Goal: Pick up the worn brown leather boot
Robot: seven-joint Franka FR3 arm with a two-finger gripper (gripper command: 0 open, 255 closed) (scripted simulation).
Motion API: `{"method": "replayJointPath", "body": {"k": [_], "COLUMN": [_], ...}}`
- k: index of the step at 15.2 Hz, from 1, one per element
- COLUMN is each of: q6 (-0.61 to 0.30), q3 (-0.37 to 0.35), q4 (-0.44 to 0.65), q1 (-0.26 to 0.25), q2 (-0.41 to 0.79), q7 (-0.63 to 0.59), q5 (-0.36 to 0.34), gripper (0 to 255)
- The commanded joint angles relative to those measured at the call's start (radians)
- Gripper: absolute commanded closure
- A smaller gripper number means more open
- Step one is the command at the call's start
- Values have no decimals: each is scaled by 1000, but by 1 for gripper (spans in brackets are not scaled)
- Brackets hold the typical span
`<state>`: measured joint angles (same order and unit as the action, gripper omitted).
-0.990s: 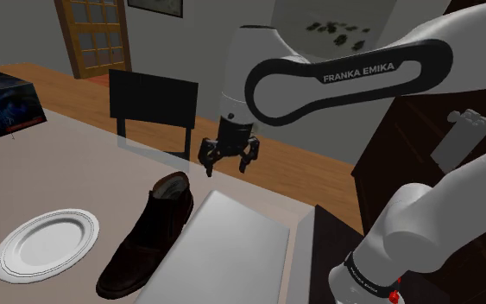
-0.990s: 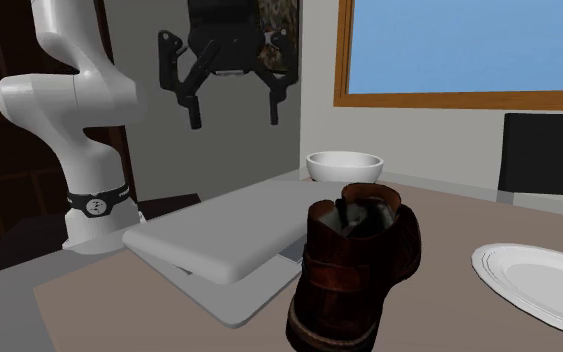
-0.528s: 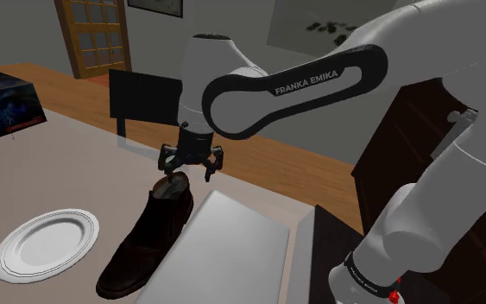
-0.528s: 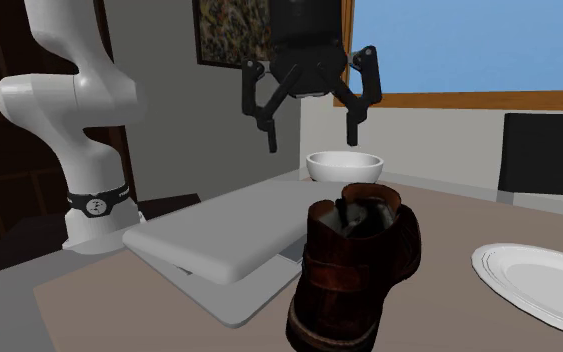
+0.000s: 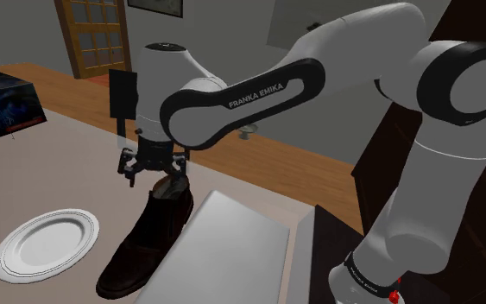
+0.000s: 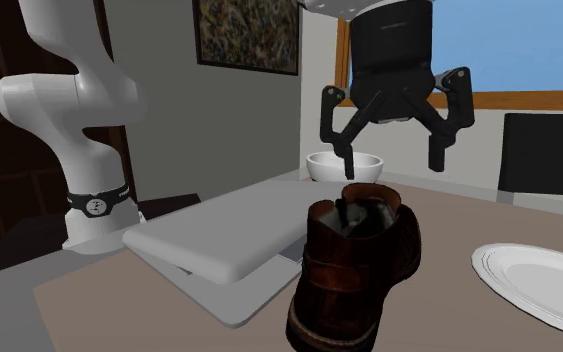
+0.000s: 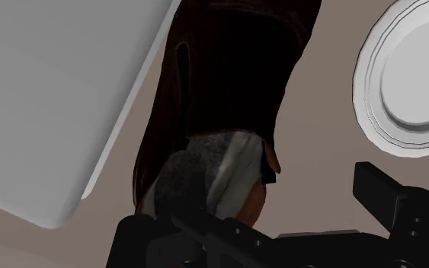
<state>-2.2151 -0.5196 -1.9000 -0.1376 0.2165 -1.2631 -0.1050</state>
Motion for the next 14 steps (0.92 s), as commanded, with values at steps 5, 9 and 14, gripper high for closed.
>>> {"method": "replayJointPath", "body": {"k": [5,9,14], "q6": [-60,-79,-80], "q3": [11,14,14], "q4": [-8,-18,-19], "q1": [-16,-19,-19], "q2": [55,67,66], "q7": [-34,-39,-39], "q5": [-38,-47,-46], "gripper": [0,255,255]}}
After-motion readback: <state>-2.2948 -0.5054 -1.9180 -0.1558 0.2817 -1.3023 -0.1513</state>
